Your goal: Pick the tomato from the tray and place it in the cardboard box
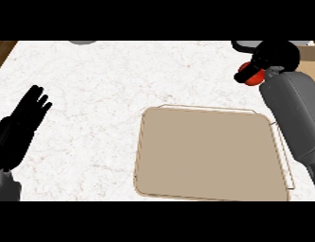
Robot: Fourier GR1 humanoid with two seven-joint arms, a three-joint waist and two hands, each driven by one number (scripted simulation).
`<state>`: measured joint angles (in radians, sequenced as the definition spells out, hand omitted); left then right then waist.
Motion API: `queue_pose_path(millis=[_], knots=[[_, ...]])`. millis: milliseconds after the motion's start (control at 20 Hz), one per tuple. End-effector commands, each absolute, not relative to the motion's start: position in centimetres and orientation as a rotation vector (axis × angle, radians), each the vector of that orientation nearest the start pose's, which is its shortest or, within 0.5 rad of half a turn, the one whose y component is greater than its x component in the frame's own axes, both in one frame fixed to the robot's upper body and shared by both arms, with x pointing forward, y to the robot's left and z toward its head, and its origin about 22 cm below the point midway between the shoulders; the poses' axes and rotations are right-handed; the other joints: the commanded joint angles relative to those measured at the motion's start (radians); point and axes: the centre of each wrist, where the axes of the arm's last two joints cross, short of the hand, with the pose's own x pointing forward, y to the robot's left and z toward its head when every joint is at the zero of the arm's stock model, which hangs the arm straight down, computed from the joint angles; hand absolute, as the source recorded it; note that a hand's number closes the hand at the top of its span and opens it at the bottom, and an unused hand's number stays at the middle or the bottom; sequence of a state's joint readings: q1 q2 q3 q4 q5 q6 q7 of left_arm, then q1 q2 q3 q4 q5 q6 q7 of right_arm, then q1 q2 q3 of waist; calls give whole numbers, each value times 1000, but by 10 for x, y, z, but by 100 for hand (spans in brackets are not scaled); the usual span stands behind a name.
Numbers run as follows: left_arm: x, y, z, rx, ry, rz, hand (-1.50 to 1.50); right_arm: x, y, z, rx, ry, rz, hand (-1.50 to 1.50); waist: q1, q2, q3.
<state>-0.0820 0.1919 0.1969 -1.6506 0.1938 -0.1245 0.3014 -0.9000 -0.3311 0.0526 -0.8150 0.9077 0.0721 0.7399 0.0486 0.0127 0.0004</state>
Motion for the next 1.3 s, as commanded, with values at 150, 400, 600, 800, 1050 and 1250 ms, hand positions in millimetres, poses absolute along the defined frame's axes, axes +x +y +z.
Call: queue_pose_path(millis=[150,400,600,800,1050,1250], knots=[[254,308,51,31,-1445,24,0,450,-183,227,-1406,-998,548,150,-23,-9,-1],[244,316,51,42,-1441,31,0,451,-203,250,-1584,-927,407,150,-31,-12,-1],[235,325,55,41,-1444,18,0,451,-229,254,-1639,-908,298,150,-32,-11,-1],[244,316,60,42,-1442,37,0,449,-255,270,-1657,-874,228,150,-37,-11,0],[231,329,36,64,-1437,52,0,442,-287,271,-1657,-826,324,150,-44,-13,-1],[258,335,68,56,-1456,40,0,444,-316,253,-1635,-850,312,150,-40,-9,0]])
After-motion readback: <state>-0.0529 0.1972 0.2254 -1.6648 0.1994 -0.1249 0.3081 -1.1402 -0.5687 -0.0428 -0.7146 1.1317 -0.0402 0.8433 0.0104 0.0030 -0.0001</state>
